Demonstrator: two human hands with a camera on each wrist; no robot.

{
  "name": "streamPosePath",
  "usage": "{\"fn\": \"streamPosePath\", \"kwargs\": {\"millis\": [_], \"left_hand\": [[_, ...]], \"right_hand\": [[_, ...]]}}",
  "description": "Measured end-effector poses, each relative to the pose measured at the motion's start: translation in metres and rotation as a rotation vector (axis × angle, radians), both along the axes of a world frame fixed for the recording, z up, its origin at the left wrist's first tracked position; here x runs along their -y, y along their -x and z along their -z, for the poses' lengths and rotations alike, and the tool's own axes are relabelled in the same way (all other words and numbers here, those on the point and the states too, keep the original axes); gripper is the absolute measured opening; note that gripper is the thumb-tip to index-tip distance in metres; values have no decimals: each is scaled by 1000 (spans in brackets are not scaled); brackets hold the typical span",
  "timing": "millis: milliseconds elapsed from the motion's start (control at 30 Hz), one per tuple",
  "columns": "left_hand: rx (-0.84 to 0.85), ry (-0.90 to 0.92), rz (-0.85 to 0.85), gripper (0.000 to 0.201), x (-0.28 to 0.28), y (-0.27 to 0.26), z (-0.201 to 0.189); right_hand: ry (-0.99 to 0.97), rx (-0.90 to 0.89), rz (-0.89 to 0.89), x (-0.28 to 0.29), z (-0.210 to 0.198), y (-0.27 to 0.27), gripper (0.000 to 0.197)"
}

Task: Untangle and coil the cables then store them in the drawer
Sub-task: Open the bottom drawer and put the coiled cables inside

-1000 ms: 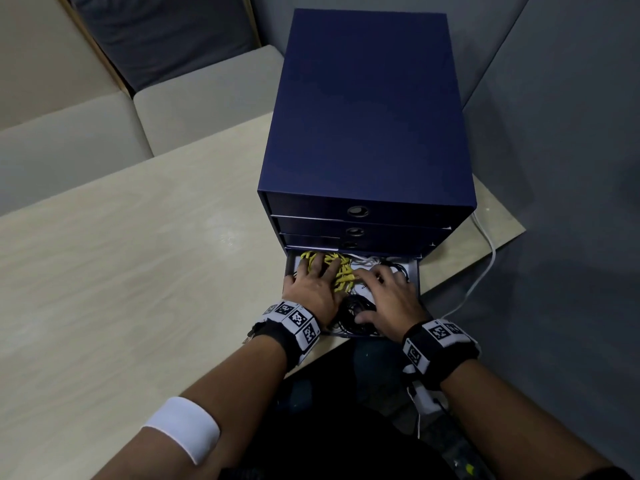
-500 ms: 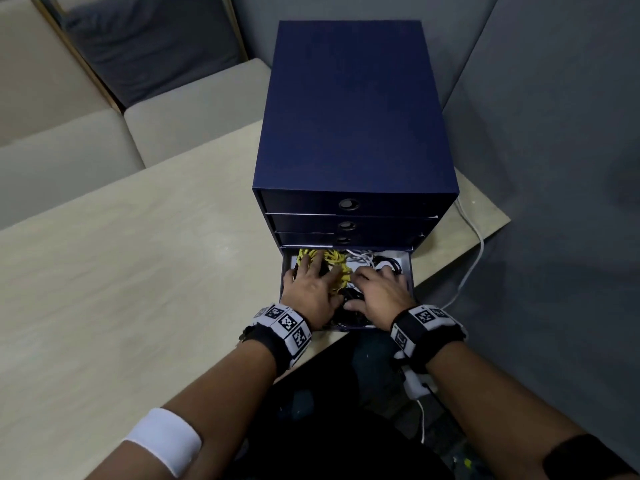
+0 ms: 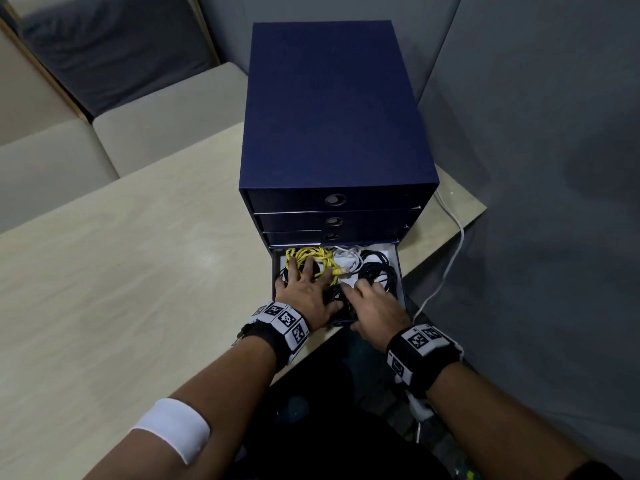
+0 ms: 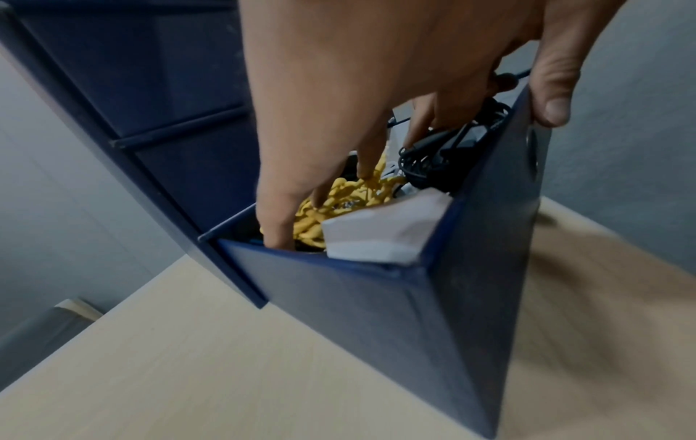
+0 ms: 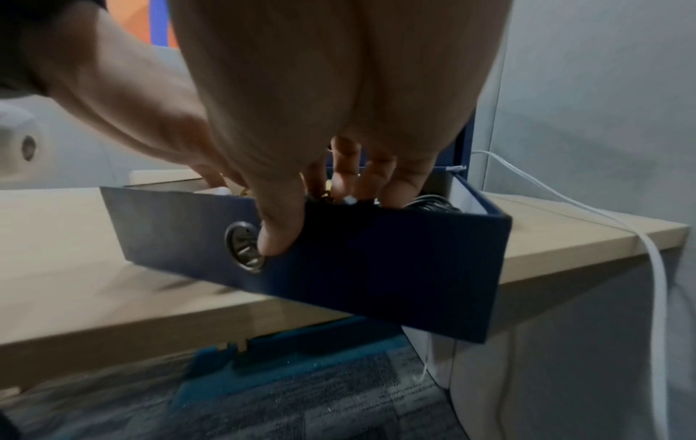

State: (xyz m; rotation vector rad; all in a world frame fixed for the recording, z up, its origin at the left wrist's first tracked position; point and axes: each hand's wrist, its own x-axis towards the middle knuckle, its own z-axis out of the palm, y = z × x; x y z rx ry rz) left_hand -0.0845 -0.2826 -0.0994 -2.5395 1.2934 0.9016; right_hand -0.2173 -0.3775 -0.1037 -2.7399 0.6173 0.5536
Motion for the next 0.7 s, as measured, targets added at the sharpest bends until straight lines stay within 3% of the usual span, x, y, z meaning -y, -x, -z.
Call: {"fn": "streamPosePath", "kwargs": {"millis": [233, 333, 433, 500, 600, 700], "left_hand": [[18, 55, -14, 68, 4, -10, 3], [26, 113, -45, 54, 5, -12, -7], [69, 674, -198, 29, 9, -22, -30], [164, 1056, -241, 26, 15, -30, -48], [344, 1218, -306, 26, 25, -31, -69], [358, 1253, -380, 24, 29, -32, -76]], "right_hand": [[-8, -33, 5, 17, -2, -19, 79], [-23, -32, -5, 24, 1, -25, 79], [-13, -13, -29, 29, 6, -25, 79], [-6, -13, -43, 32, 8, -28, 79], [-35, -8, -7, 40, 8, -39, 77], [-46, 53, 69, 49, 7, -52, 68]]}}
